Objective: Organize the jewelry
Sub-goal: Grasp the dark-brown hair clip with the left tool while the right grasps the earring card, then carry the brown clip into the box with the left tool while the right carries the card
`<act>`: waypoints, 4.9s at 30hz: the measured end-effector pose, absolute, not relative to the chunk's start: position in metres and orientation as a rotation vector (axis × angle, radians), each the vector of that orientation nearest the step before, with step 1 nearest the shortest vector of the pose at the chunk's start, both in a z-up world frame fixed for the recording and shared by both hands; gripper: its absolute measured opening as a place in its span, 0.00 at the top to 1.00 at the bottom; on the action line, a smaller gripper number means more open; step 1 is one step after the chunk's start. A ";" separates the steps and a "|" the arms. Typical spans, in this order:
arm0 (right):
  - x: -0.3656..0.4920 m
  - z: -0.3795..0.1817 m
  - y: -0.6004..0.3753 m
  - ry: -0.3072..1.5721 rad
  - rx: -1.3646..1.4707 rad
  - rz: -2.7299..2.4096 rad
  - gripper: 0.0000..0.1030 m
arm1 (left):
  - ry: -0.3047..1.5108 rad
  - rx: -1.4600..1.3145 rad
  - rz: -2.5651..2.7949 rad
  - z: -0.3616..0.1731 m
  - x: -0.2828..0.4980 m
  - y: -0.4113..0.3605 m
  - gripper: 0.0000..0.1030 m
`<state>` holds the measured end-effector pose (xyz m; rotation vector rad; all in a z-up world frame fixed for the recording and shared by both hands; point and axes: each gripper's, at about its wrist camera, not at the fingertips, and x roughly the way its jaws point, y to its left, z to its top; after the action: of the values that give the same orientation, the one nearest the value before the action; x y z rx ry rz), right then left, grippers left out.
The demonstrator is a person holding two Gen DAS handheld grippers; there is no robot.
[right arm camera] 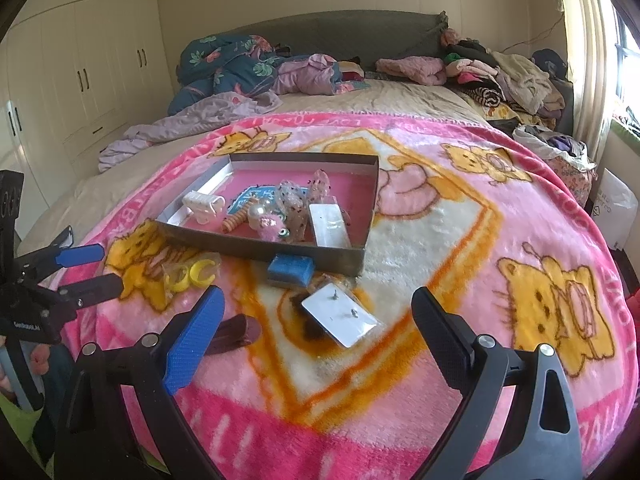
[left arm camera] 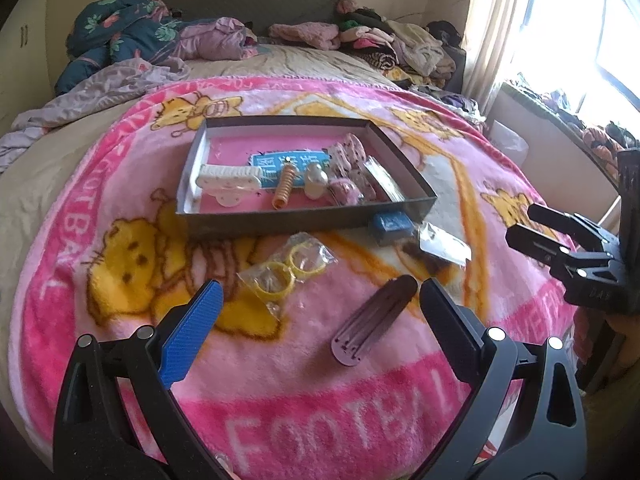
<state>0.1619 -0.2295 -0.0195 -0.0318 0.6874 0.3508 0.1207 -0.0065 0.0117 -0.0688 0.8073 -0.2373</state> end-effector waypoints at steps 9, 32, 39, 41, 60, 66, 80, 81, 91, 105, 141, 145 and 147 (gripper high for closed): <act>0.161 -0.032 -0.242 0.707 -0.033 0.354 0.11 | 0.840 -0.048 -0.263 -0.004 0.120 -0.024 0.12; 0.192 -0.078 -0.259 0.803 -0.063 0.349 0.11 | 0.946 0.160 -0.332 -0.054 0.145 -0.069 0.13; 0.207 -0.089 -0.253 0.838 -0.123 0.376 0.11 | 0.981 0.215 -0.351 -0.070 0.161 -0.077 0.25; 0.212 -0.092 -0.249 0.845 -0.144 0.388 0.11 | 0.988 0.222 -0.364 -0.073 0.163 -0.079 0.31; 0.254 -0.120 -0.217 0.911 -0.255 0.465 0.26 | 0.987 0.178 -0.392 -0.072 0.152 -0.078 0.76; 0.242 -0.118 -0.219 0.896 -0.231 0.491 0.59 | 0.985 0.143 -0.382 -0.071 0.147 -0.073 0.76; 0.201 -0.108 -0.209 0.896 -0.159 0.538 0.64 | 0.962 0.084 -0.355 -0.059 0.134 -0.051 0.76; 0.198 -0.106 -0.205 0.893 -0.157 0.546 0.64 | 0.959 0.080 -0.351 -0.057 0.133 -0.049 0.76; 0.186 -0.086 -0.174 0.852 -0.169 0.604 0.64 | 0.924 0.028 -0.294 -0.040 0.126 -0.016 0.76; 0.185 -0.061 -0.150 0.802 -0.164 0.648 0.64 | 0.871 -0.030 -0.228 -0.015 0.124 0.021 0.76; 0.251 -0.027 -0.176 0.731 -0.033 0.549 0.64 | 0.836 0.014 -0.255 0.027 0.197 0.012 0.76; 0.260 -0.023 -0.181 0.723 -0.035 0.537 0.64 | 0.839 0.017 -0.264 0.028 0.208 0.008 0.76; 0.265 -0.021 -0.184 0.722 -0.029 0.532 0.64 | 0.839 0.019 -0.268 0.029 0.213 0.006 0.76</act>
<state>0.2651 -0.1836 -0.0210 -0.0295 0.7225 0.5320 0.2133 0.0055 0.0286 0.0194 0.8387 -0.2682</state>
